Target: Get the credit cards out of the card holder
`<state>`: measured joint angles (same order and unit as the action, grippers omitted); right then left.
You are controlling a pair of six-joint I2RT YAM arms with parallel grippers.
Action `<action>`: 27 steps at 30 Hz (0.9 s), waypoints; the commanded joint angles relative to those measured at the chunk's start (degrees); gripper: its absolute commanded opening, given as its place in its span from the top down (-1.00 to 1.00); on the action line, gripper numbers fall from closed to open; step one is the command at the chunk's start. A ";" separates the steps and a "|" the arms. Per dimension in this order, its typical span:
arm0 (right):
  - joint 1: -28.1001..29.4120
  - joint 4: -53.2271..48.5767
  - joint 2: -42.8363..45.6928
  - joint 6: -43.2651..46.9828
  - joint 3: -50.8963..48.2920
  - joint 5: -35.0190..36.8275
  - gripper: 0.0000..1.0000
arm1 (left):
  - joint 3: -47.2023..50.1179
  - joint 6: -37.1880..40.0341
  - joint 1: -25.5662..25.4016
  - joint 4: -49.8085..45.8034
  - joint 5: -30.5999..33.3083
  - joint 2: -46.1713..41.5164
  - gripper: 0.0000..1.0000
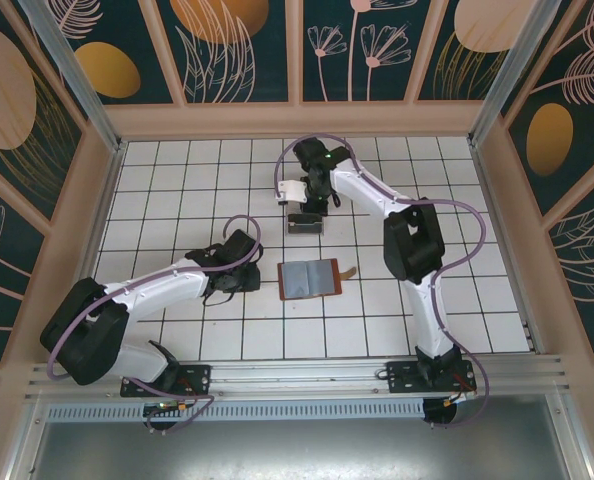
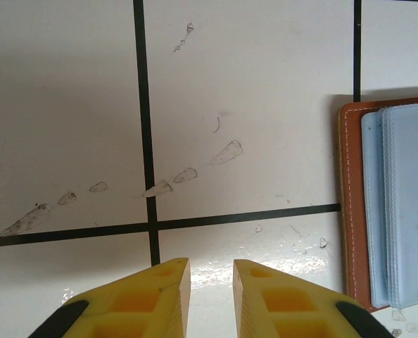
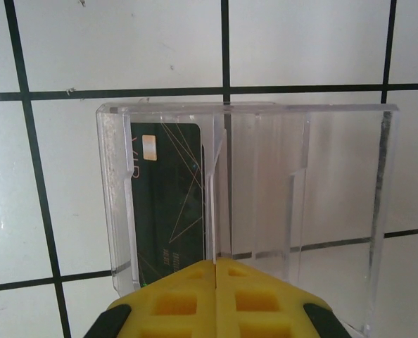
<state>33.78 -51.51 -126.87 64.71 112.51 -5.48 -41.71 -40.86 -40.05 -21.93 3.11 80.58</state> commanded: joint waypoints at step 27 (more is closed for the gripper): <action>-2.05 5.16 -3.25 1.91 6.66 2.88 0.58 | -0.12 -2.34 0.50 -3.34 1.45 -1.79 0.47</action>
<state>32.16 -47.66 -130.34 65.76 117.38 -3.86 -41.71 -42.33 -40.01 -23.86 3.66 79.85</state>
